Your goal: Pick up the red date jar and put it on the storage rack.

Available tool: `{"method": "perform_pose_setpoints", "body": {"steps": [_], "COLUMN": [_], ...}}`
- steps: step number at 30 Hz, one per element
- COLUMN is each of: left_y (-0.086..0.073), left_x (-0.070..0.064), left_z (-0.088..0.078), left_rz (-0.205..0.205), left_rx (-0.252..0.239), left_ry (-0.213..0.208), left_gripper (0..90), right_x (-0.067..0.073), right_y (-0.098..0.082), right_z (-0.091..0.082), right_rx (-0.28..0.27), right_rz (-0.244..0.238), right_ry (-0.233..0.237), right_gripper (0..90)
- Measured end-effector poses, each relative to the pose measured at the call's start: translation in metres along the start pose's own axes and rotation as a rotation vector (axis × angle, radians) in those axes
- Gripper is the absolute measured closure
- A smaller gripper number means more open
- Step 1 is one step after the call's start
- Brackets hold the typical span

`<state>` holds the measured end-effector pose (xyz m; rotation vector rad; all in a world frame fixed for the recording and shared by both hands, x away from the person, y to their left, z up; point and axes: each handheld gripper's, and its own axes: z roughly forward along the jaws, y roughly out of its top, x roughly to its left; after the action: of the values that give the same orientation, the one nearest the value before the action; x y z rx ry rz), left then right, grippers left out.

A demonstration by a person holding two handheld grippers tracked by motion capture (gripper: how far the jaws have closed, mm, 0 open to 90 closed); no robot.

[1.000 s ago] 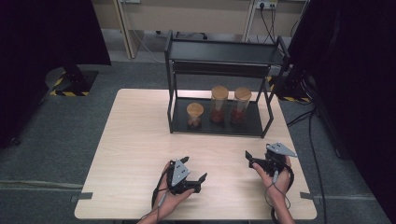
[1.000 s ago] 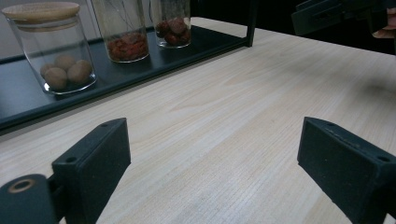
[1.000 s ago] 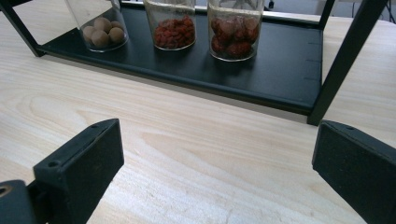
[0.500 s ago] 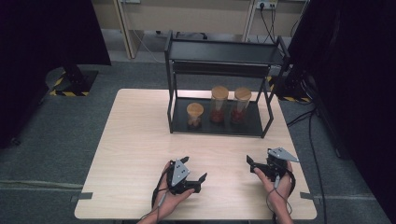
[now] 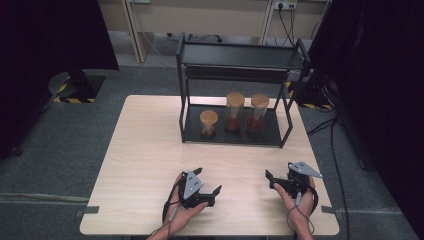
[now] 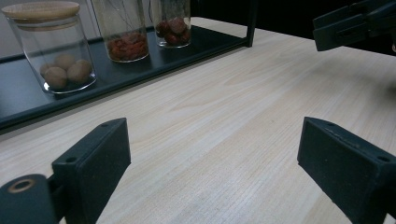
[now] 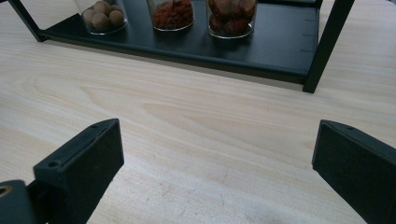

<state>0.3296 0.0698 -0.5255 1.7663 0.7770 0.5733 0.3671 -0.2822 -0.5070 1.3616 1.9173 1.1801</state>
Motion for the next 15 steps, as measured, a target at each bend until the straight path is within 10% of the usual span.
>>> {"method": "perform_pose_setpoints", "body": {"steps": [15], "left_y": [0.0], "left_x": [0.0], "left_z": [0.0], "left_rz": [0.001], "left_rx": [0.003], "left_ry": [-0.001], "left_gripper": [8.9], "right_x": [-0.002], "right_y": [-0.011], "right_z": [-0.006], "right_rx": [0.012], "right_rz": [0.008], "right_ry": [0.0], "right_gripper": [2.3]}}
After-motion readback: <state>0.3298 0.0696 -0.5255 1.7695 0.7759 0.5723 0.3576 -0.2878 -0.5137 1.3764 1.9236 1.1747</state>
